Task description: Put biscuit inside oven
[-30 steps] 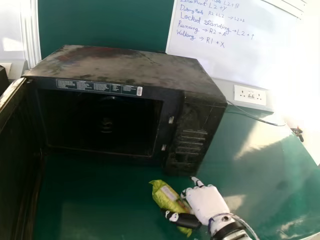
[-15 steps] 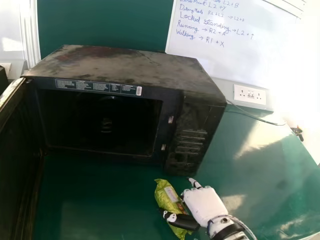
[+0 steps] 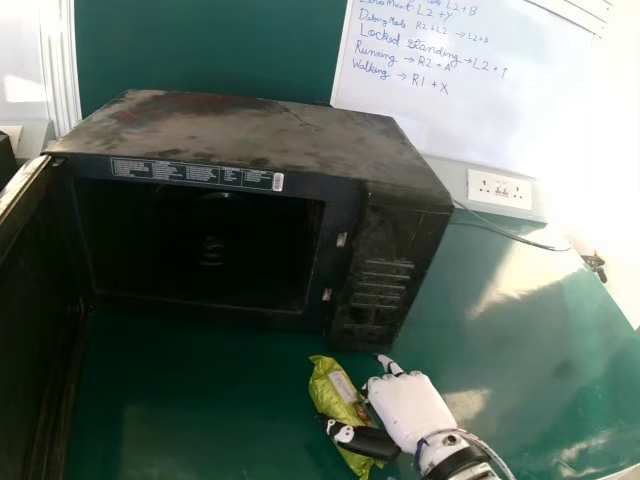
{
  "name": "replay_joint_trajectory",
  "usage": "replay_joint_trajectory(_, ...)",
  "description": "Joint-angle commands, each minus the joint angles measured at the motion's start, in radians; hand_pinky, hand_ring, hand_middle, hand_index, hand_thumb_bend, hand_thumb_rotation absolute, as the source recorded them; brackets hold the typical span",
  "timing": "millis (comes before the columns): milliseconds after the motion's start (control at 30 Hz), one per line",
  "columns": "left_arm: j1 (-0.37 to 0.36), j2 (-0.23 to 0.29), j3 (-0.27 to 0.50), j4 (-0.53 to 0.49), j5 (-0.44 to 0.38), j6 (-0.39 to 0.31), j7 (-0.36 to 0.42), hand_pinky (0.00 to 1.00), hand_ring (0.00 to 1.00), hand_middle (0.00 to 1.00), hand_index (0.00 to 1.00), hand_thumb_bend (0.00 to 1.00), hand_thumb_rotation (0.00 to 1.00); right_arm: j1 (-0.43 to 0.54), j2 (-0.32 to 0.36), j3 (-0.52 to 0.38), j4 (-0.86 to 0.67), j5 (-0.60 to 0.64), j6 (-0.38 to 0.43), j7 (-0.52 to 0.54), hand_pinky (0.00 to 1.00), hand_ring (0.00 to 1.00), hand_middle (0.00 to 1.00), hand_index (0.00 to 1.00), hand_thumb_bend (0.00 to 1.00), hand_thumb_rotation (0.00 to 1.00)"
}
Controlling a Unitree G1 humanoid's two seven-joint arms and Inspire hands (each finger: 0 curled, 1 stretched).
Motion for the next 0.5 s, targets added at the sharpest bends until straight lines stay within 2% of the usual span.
replay_joint_trajectory(0, 0.008, -0.003, 0.001, -0.002, -0.015, -0.011, -0.009, 0.49, 0.60, 0.65, 0.73, 0.88, 0.62, -0.008, 0.005, -0.002, -0.001, 0.009, 0.003, -0.005, 0.00, 0.00, 0.00, 0.00, 0.78, 0.00)
replay_joint_trajectory(233, 0.010, -0.002, 0.005, 0.000, -0.015, -0.004, -0.010, 0.51, 0.63, 0.68, 0.74, 0.86, 0.62, -0.024, 0.025, -0.011, -0.010, 0.063, 0.015, 0.017, 0.00, 0.00, 0.00, 0.00, 0.80, 0.00)
replay_joint_trajectory(467, 0.010, 0.001, 0.004, 0.004, -0.023, -0.008, -0.017, 0.50, 0.66, 0.72, 0.75, 0.84, 0.63, -0.035, 0.061, -0.037, -0.032, 0.239, 0.040, 0.065, 0.00, 0.00, 0.00, 0.00, 0.80, 0.00)
